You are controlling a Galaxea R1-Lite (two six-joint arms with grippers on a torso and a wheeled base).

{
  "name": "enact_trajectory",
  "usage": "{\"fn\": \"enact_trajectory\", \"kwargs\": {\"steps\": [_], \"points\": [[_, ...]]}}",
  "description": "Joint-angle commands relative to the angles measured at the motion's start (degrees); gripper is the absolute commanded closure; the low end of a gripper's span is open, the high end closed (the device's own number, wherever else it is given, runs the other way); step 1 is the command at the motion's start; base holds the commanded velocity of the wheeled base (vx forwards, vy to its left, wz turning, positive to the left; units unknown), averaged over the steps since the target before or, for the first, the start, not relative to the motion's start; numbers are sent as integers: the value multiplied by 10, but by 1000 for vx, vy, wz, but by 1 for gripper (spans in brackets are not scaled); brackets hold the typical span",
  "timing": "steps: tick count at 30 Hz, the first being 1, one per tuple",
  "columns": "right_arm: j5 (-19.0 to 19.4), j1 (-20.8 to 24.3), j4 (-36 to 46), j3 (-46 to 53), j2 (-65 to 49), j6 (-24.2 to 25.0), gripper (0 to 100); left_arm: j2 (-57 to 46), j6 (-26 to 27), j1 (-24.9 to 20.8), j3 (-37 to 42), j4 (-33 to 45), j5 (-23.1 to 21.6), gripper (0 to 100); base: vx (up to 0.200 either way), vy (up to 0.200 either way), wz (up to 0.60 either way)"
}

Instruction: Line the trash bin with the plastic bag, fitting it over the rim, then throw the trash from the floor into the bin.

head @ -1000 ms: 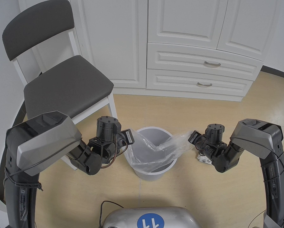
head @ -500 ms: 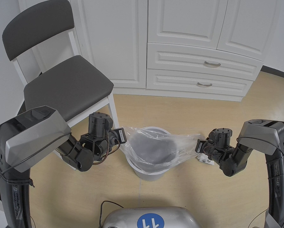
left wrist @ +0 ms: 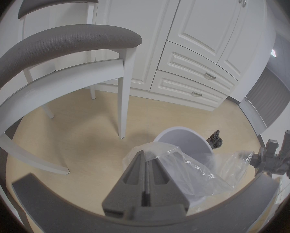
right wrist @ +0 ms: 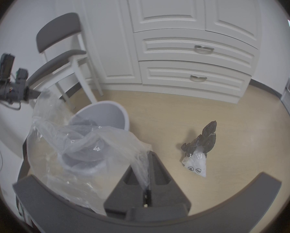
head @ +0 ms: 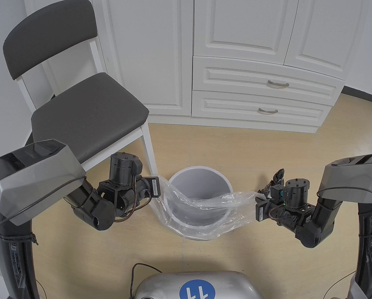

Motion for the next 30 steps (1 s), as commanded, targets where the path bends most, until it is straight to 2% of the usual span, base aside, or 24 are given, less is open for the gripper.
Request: {"fn": "enact_trajectory", "kwargs": {"steps": [1, 4, 6, 10, 12, 20, 26, 30], "points": [[4, 3, 2, 36, -27, -22, 100, -9, 10, -1, 19, 2, -7, 100, 0, 0, 0], [4, 3, 3, 39, -27, -27, 100, -14, 15, 0, 22, 4, -10, 100, 0, 0, 0], [4, 4, 11, 49, -41, -38, 100, -32, 24, 1, 38, 10, -26, 100, 0, 0, 0], [4, 4, 54, 51, -66, -42, 100, -55, 25, 1, 41, 45, -32, 100, 0, 0, 0], [4, 1, 102, 50, -86, -42, 100, -69, 25, 2, 38, 83, -32, 100, 0, 0, 0], [6, -1, 171, 50, -124, -43, 100, -114, 27, 3, 31, 179, -32, 100, 0, 0, 0], [8, -1, 217, 50, -151, -45, 100, -124, 38, 3, 31, 204, -32, 100, 0, 0, 0], [24, -2, 238, 52, -165, -44, 100, -127, 51, 10, 35, 212, -33, 100, 0, 0, 0]]}}
